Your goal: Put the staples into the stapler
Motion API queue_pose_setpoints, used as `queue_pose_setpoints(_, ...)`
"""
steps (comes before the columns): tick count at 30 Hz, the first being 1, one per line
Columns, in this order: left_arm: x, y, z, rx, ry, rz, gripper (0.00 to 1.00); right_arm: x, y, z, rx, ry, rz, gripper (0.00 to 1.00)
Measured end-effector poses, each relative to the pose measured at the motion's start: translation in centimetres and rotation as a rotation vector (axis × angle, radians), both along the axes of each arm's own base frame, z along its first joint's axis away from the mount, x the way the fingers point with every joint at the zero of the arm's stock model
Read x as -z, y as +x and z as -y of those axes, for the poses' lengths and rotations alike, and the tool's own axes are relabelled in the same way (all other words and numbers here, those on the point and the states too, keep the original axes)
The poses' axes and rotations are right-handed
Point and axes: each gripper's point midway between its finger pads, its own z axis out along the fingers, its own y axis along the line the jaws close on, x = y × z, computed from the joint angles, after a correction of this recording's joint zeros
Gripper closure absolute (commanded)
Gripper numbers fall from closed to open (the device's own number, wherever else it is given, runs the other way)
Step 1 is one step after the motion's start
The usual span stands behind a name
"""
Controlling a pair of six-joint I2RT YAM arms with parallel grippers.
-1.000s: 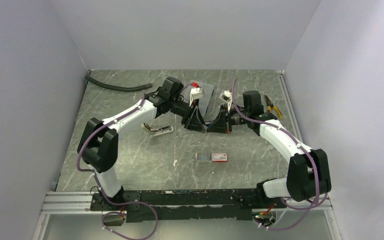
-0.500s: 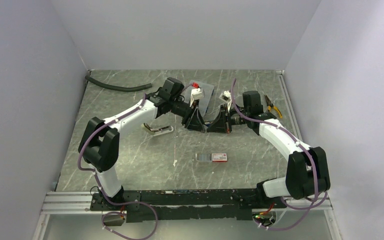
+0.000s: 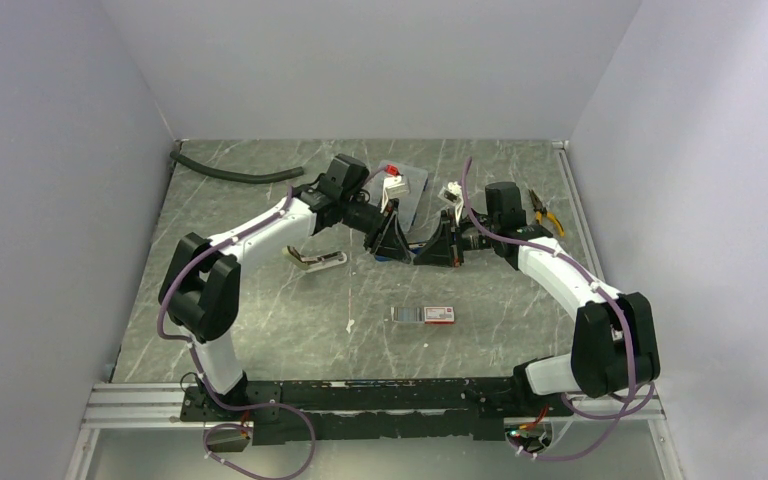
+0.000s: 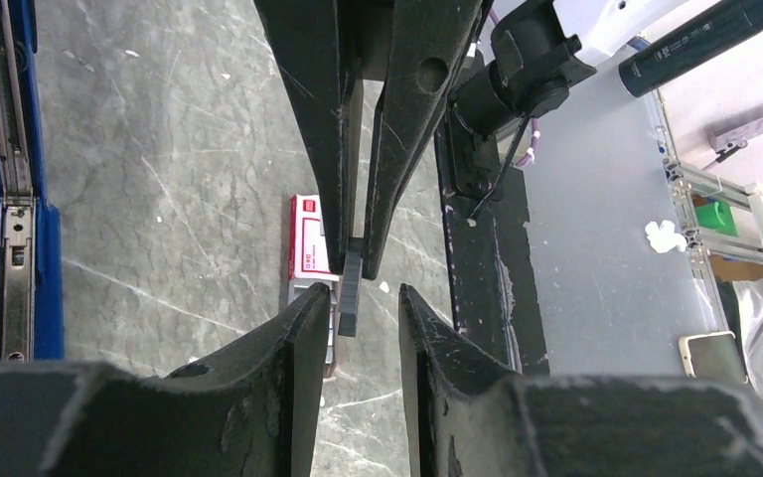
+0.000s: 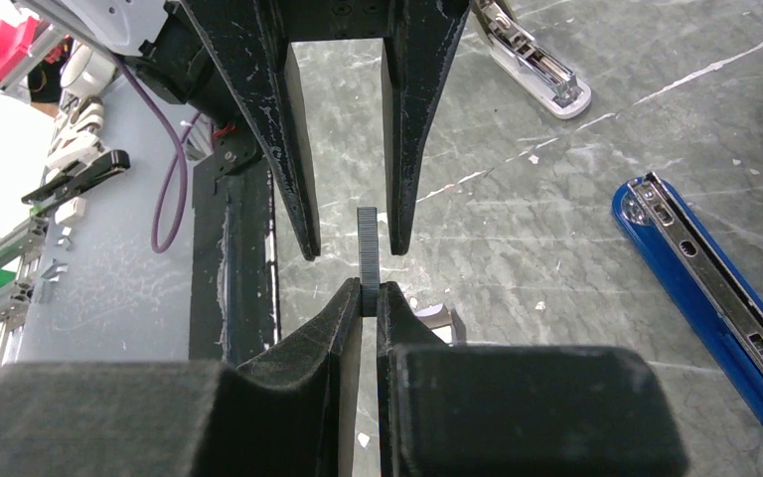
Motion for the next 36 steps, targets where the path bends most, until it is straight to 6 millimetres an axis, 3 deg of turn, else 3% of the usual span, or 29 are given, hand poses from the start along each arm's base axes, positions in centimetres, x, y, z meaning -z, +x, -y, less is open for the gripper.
queue_pose_setpoints(23, -0.25, 0.14, 0.03, -0.003, 0.0, 0.004, 0.77, 0.26, -0.31, 0.26, -0.006, 0.0, -0.024, 0.98)
queue_pose_setpoints(36, -0.24, 0.14, 0.0, -0.004, 0.0, 0.002, 0.95, 0.13, -0.44, 0.22, -0.007, 0.005, -0.039, 0.92)
